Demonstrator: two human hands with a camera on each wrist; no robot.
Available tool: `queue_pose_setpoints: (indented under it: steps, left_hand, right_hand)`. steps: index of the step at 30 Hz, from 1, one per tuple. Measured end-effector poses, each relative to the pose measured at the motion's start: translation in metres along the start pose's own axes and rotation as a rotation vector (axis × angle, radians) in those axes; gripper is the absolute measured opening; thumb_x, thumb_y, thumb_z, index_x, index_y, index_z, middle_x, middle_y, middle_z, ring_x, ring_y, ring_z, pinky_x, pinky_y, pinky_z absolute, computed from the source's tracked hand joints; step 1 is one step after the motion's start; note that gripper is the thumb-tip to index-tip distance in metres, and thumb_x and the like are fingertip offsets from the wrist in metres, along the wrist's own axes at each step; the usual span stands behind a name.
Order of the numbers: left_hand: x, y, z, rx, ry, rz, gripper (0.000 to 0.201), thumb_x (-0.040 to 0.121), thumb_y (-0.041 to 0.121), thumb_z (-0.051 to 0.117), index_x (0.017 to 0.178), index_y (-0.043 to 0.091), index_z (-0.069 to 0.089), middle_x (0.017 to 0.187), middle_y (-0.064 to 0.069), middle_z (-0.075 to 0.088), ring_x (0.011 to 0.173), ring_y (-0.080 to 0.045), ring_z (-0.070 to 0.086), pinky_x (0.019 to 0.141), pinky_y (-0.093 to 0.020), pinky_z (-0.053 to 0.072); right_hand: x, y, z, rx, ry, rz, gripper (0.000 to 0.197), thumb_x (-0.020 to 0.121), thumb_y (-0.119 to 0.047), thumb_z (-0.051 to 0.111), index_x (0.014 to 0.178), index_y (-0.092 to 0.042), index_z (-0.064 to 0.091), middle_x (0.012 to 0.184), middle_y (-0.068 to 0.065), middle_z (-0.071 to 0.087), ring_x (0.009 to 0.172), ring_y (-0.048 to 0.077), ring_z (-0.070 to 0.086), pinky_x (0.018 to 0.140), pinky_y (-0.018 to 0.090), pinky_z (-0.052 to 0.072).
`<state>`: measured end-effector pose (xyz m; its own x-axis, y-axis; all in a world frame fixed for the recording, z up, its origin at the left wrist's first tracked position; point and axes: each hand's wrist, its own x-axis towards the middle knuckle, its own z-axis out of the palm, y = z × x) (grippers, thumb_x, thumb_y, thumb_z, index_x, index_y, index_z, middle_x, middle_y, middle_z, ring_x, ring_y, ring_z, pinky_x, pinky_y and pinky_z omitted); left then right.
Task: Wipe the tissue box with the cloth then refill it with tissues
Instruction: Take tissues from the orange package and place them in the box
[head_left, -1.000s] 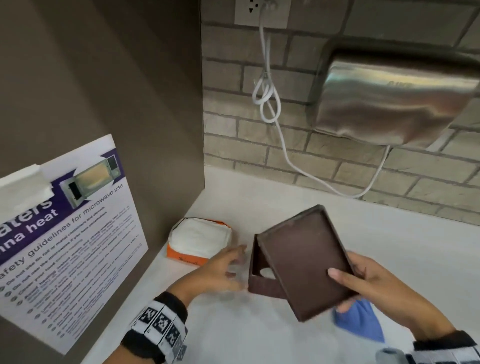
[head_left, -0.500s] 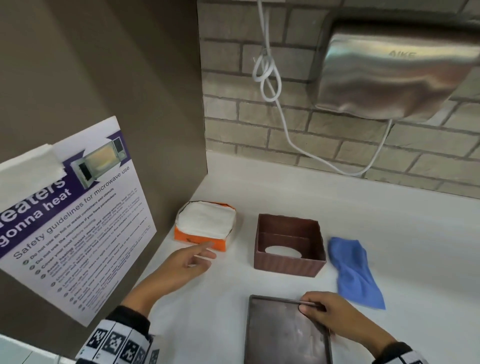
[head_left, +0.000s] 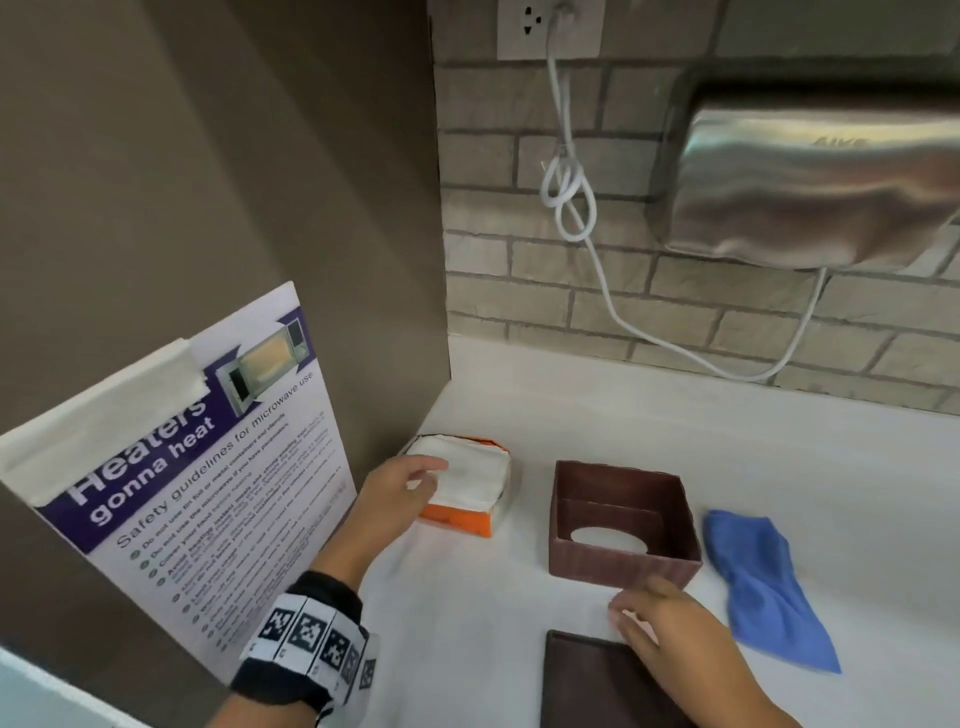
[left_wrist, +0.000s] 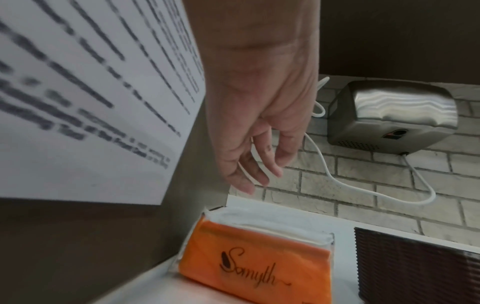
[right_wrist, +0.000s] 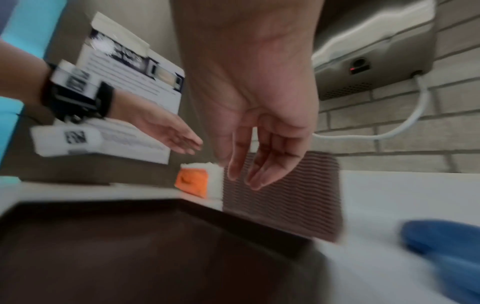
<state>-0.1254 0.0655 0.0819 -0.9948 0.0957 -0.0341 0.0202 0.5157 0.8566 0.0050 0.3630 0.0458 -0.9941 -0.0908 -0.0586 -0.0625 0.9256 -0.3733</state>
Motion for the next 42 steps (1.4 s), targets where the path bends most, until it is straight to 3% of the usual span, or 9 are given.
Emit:
queue_pose_setpoints:
  steps: [2,4,6,10,14,19,26,36,42]
  left_hand:
    - [0.017,0.009,0.008,0.048,-0.04,0.0,0.028,0.094,0.009,0.051,0.108,0.027,0.068,0.116,0.011,0.061,0.111,-0.006,0.054,0.09,-0.015,0.037]
    - [0.036,0.015,0.019,0.148,-0.073,-0.004,0.032,0.093,0.007,0.048,0.111,0.023,0.068,0.116,0.009,0.06,0.113,-0.01,0.054,0.095,-0.02,0.04]
    - [0.052,0.019,0.026,0.272,-0.096,0.011,0.036,0.093,0.007,0.044,0.115,0.022,0.067,0.121,0.005,0.062,0.119,-0.014,0.055,0.103,-0.026,0.04]
    - [0.076,0.012,0.032,0.508,-0.206,-0.019,0.042,0.093,0.01,0.039,0.13,0.019,0.057,0.134,-0.003,0.058,0.126,-0.021,0.05,0.108,-0.029,0.037]
    - [0.103,-0.013,0.031,0.716,-0.291,-0.085,0.047,0.09,0.023,0.033,0.135,0.023,0.049,0.135,-0.01,0.055,0.124,-0.028,0.049,0.108,-0.039,0.039]
    - [0.105,0.01,0.021,0.954,-0.464,-0.129,0.046,0.096,0.023,0.05,0.14,0.009,0.041,0.142,-0.013,0.049,0.132,-0.033,0.041,0.111,-0.039,0.032]
    - [0.108,0.02,0.019,1.009,-0.436,-0.08,0.061,0.089,0.026,0.066,0.142,0.011,0.041,0.143,-0.013,0.044,0.134,-0.031,0.037,0.112,-0.037,0.033]
    - [0.108,0.009,0.023,1.116,-0.445,-0.022,0.056,0.086,0.028,0.063,0.136,0.015,0.041,0.137,-0.009,0.049,0.135,-0.031,0.031,0.109,-0.042,0.032]
    - [0.107,0.008,0.02,1.162,-0.445,0.065,0.057,0.083,0.033,0.066,0.133,0.017,0.044,0.134,-0.007,0.049,0.13,-0.03,0.034,0.106,-0.043,0.032]
  right_hand:
    - [0.021,-0.038,-0.001,0.087,0.06,-0.13,0.027,0.097,-0.035,0.046,0.116,-0.031,0.065,0.12,-0.012,0.06,0.106,0.005,0.059,0.091,0.011,0.041]
    - [0.049,-0.078,0.0,0.153,0.08,-0.244,0.032,0.099,-0.029,0.043,0.128,-0.028,0.056,0.125,-0.01,0.055,0.113,0.007,0.054,0.099,0.016,0.04]
    - [0.083,-0.108,0.005,0.124,0.088,-0.32,0.04,0.097,-0.025,0.04,0.137,-0.02,0.046,0.134,-0.003,0.049,0.123,0.017,0.046,0.106,0.029,0.037]
    - [0.134,-0.132,0.02,-0.111,0.016,-0.254,0.041,0.093,-0.021,0.04,0.132,-0.009,0.045,0.136,0.008,0.045,0.126,0.028,0.039,0.105,0.04,0.031]
    - [0.143,-0.132,0.03,-0.291,-0.13,-0.188,0.046,0.094,-0.025,0.042,0.135,-0.005,0.041,0.139,0.015,0.041,0.127,0.033,0.038,0.107,0.047,0.028]
    - [0.14,-0.131,0.031,-0.289,-0.141,-0.187,0.044,0.097,-0.029,0.038,0.134,-0.006,0.043,0.139,0.014,0.041,0.128,0.034,0.037,0.108,0.047,0.026]
    - [0.146,-0.123,0.025,-0.184,-0.149,-0.178,0.041,0.095,-0.03,0.04,0.131,-0.011,0.046,0.135,0.011,0.045,0.125,0.031,0.041,0.107,0.046,0.03]
    - [0.144,-0.12,0.027,-0.164,-0.136,-0.208,0.041,0.095,-0.031,0.043,0.132,-0.014,0.045,0.136,0.009,0.044,0.126,0.029,0.041,0.107,0.044,0.03]
    - [0.148,-0.118,0.025,-0.029,-0.106,-0.16,0.057,0.095,-0.028,0.043,0.146,-0.014,0.022,0.144,0.01,0.041,0.129,0.03,0.042,0.107,0.043,0.033]
